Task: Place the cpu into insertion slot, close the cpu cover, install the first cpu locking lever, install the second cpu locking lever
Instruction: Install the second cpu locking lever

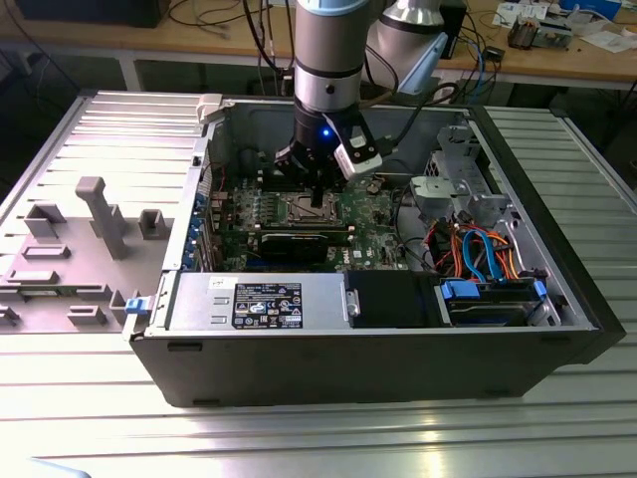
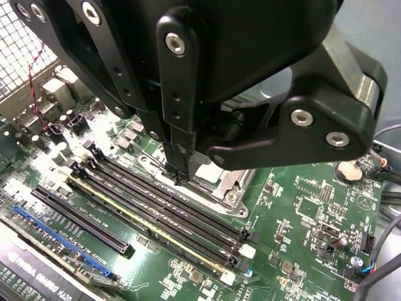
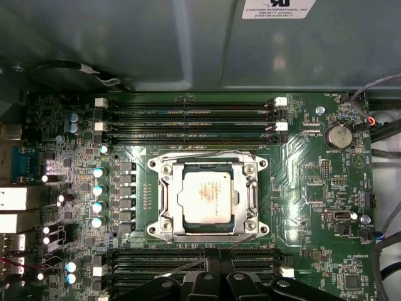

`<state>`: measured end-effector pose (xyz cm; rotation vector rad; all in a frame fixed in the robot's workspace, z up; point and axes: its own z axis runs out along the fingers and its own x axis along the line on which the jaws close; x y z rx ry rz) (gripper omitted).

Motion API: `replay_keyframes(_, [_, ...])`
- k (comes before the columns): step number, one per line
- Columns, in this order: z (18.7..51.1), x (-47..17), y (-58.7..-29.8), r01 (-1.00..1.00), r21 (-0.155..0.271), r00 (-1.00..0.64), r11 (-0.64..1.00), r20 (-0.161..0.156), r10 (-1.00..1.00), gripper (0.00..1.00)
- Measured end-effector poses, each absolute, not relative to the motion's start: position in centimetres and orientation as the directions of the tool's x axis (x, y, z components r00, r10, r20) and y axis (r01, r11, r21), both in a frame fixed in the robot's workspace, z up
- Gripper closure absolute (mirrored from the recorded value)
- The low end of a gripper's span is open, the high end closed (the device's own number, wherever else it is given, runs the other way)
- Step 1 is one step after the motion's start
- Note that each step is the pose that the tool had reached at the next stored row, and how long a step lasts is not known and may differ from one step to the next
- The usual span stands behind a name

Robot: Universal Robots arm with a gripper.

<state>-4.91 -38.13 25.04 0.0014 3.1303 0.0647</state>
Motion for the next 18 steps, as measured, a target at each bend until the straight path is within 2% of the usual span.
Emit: replay_keyframes(18, [24.67,-5.89,-38.72,0.001,0.043,-1.000,0.999,-0.005,0.001,0.89])
